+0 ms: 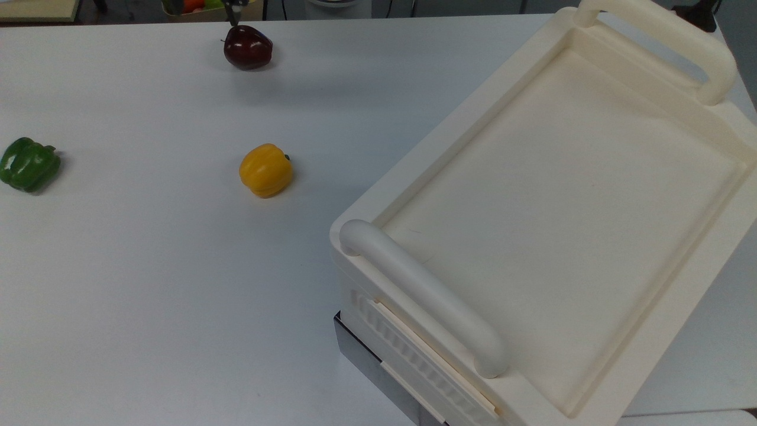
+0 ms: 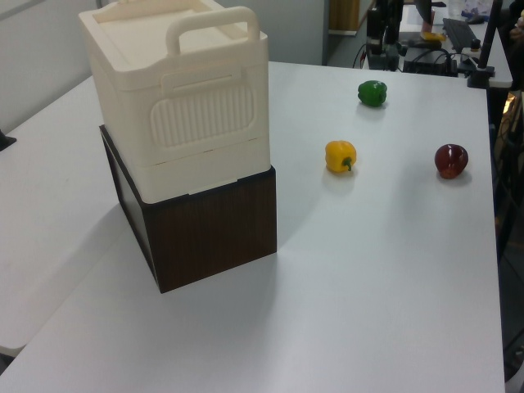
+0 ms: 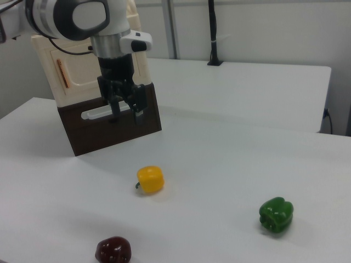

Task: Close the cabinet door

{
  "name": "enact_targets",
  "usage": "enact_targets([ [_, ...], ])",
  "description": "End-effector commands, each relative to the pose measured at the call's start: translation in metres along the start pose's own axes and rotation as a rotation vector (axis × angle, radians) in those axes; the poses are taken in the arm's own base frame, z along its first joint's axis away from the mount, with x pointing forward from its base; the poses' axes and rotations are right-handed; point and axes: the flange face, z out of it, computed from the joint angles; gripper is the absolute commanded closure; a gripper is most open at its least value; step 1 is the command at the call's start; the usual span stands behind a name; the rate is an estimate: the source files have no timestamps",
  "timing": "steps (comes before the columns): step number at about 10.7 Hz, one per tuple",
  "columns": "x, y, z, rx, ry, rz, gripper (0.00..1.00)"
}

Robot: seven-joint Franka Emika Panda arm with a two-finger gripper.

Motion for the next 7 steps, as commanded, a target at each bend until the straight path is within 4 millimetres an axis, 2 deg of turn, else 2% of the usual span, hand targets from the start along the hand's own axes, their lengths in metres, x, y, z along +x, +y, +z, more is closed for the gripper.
enact_targets([
  [1,-0.025,0.004,-0.005,0.006,-0.043,-0.005,0.00],
  [4,-0.029,0.017,-0.004,0.017,-0.070,-0.055,0.00],
  [7,-0.027,0.019,-0.002,0.017,-0.073,-0.052,0.00],
])
